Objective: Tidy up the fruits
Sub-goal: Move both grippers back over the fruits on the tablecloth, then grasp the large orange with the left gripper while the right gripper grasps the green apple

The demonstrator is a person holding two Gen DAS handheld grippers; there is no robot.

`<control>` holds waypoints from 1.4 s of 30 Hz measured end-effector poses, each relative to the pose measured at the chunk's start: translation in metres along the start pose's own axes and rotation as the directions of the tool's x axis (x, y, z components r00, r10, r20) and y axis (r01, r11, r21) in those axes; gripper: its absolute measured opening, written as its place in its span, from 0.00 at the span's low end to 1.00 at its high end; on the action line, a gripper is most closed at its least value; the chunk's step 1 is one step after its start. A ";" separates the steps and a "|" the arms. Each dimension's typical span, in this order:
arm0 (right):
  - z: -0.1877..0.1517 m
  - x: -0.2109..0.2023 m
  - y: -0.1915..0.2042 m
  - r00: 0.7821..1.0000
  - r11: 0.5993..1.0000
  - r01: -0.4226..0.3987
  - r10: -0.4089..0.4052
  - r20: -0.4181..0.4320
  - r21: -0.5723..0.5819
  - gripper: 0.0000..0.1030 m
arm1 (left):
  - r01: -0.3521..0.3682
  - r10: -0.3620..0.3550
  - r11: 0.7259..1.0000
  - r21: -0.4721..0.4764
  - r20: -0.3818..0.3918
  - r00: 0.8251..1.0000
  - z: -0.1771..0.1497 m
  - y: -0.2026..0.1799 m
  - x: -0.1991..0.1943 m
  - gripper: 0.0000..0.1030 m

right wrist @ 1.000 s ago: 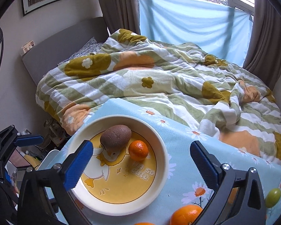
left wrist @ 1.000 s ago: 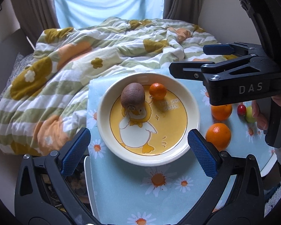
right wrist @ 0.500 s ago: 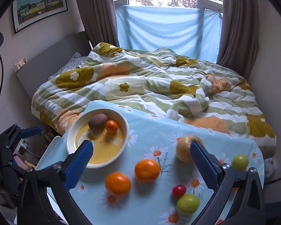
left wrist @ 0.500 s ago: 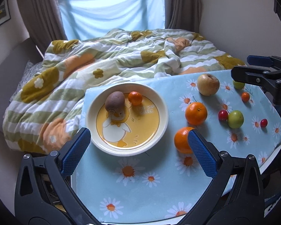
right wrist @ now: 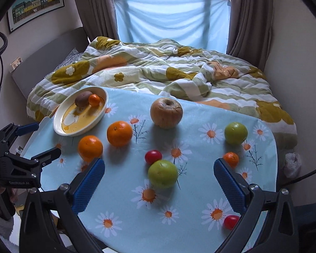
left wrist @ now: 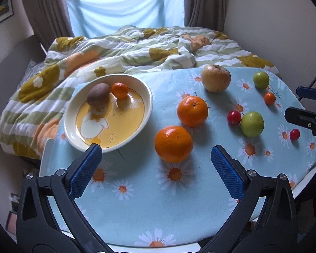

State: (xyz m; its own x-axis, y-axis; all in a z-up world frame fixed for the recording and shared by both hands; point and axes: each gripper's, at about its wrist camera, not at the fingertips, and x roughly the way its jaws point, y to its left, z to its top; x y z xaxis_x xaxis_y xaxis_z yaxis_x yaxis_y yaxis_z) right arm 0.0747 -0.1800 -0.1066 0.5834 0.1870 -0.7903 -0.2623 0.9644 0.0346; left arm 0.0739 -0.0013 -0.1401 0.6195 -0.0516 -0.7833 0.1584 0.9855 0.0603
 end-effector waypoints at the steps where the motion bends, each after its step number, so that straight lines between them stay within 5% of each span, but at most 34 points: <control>1: -0.005 0.005 -0.003 1.000 1.000 -0.003 0.003 -0.006 -0.002 1.00 | 0.005 -0.005 1.000 0.005 -0.002 1.000 -0.001 -0.004 0.006 1.00; 18: -0.035 0.071 -0.019 0.993 0.997 -0.078 0.080 -0.090 0.024 1.00 | 0.062 -0.057 0.997 0.048 -0.102 0.993 -0.004 -0.031 0.084 0.96; 27: -0.028 0.093 -0.018 0.985 0.995 -0.095 0.097 -0.141 0.024 0.83 | 0.013 -0.001 0.997 0.076 -0.156 0.988 -0.006 -0.028 0.098 0.64; 30: -0.026 0.098 -0.015 0.982 0.994 -0.106 0.109 -0.153 0.025 0.74 | 0.031 -0.021 0.998 0.058 -0.156 0.988 -0.007 -0.022 0.096 0.64; 42: -0.024 0.100 -0.009 0.982 0.994 -0.111 0.113 -0.150 0.018 0.67 | 0.045 -0.033 0.997 0.070 -0.164 0.986 -0.012 -0.026 0.091 0.63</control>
State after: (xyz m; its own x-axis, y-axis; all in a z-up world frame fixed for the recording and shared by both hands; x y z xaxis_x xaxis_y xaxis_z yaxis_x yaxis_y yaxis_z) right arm 0.1169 -0.1741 -0.2011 0.4282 0.2642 -0.8642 -0.3120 0.9407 0.1330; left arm 0.1171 -0.0293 -0.2197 0.4793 -0.0572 -0.8758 0.2398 0.9684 0.0680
